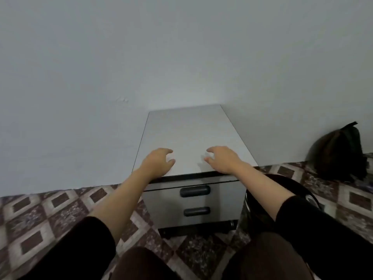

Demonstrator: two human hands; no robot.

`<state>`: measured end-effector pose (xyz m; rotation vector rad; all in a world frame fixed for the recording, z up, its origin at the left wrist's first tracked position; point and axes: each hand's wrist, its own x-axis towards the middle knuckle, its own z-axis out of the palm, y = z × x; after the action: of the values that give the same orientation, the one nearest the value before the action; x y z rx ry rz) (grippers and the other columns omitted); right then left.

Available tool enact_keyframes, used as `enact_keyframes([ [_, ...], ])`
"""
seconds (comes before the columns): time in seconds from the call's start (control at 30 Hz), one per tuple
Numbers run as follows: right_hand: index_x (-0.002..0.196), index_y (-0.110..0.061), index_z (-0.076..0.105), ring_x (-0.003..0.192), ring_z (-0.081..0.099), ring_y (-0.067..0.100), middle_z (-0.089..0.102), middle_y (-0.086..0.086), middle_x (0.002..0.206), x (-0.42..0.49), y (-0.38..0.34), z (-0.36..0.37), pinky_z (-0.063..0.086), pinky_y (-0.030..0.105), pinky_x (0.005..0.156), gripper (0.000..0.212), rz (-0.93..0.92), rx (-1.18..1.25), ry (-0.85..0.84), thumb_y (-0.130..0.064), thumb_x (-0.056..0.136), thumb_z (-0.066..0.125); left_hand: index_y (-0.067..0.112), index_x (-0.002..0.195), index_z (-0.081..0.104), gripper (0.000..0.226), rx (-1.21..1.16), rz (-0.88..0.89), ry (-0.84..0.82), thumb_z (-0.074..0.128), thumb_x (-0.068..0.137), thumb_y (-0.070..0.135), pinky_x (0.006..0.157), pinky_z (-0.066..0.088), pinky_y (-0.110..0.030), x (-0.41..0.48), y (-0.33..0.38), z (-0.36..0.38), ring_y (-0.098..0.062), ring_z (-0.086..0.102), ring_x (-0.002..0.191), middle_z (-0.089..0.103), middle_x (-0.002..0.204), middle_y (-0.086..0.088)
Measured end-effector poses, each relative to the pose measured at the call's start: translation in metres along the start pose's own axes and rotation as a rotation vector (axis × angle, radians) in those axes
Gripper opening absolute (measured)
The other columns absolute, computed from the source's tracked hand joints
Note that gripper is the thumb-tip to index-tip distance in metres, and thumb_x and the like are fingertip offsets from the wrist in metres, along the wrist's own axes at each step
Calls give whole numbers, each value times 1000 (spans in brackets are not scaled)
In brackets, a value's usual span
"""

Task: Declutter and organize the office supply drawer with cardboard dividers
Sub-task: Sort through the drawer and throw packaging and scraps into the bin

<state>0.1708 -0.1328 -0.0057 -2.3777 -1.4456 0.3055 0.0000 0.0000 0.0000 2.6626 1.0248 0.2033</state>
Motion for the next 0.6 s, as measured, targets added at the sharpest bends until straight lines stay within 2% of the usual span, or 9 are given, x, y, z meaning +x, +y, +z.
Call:
enact_keyframes([
  [0.13, 148, -14, 24, 141, 22, 26, 20, 7, 155, -19, 8, 37, 21, 40, 115, 51, -49, -137, -96, -31, 101, 34, 15, 148, 21, 57, 30, -25, -81, 38, 98, 37, 114, 17, -38, -17, -5, 34, -29, 17, 141, 14, 156, -11],
  [0.2, 150, -16, 15, 145, 8, 26, 8, 7, 158, -24, 15, 53, 10, 41, 117, 53, -65, -202, -101, -31, 102, 31, 16, 149, 16, 58, 80, -43, -131, 34, 99, 40, 116, 14, -39, -22, -9, 51, -29, 12, 143, 10, 156, -11],
  [0.27, 151, -18, 9, 146, 2, 25, 2, 5, 159, -23, 21, 58, 4, 40, 117, 54, -73, -225, -69, -31, 102, 28, 18, 149, 12, 58, 176, -33, -111, 31, 99, 42, 117, 10, -41, -24, -13, 60, -28, 8, 144, 6, 157, -11],
  [0.43, 151, -19, 7, 146, -1, 24, 0, 4, 159, -25, 23, 64, 0, 38, 117, 55, -85, -208, -45, -31, 102, 28, 21, 150, 1, 62, 189, -24, -90, 31, 99, 41, 115, -2, -42, -32, -17, 73, -25, -5, 145, -5, 157, -8],
  [0.6, 151, -19, 7, 146, -1, 24, 0, 4, 159, -26, 27, 66, 0, 39, 117, 55, -105, -225, -21, -30, 102, 30, 21, 150, -1, 68, 222, -15, -51, 37, 97, 42, 116, -2, -41, -37, -19, 78, -25, -8, 144, -7, 157, -7],
])
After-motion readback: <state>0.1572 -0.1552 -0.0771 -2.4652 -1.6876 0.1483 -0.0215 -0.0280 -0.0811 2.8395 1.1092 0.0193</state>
